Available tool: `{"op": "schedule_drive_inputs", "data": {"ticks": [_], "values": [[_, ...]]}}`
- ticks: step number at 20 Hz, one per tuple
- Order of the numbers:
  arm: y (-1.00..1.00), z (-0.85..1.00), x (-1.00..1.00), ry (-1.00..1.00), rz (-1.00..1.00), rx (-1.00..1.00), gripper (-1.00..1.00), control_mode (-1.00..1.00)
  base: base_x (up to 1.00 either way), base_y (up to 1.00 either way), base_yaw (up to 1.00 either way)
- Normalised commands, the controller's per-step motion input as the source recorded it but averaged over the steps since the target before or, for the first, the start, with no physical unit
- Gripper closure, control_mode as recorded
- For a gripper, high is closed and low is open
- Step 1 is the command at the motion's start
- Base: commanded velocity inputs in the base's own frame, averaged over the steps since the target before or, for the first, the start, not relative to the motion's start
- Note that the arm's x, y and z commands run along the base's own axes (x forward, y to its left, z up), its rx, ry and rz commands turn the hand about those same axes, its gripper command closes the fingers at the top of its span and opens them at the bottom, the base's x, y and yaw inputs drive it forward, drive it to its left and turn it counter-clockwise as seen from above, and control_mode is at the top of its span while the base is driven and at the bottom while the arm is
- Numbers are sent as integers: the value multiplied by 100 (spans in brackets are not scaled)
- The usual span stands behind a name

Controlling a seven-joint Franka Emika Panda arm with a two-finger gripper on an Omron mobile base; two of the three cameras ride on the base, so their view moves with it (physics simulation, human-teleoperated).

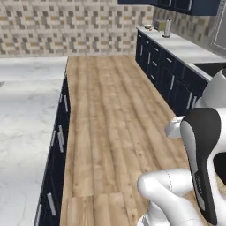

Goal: Pick the egg and butter from the fridge and place them by the bowl for mixing.

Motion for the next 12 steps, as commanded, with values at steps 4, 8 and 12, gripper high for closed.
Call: {"op": "schedule_drive_inputs", "data": {"ticks": [4,8,12], "values": [[0,0,0,0,0,0,100,100,100,-19,31],[0,0,0,0,0,0,100,100,100,-58,20],[0,0,0,0,0,0,100,100,100,-59,4]]}}
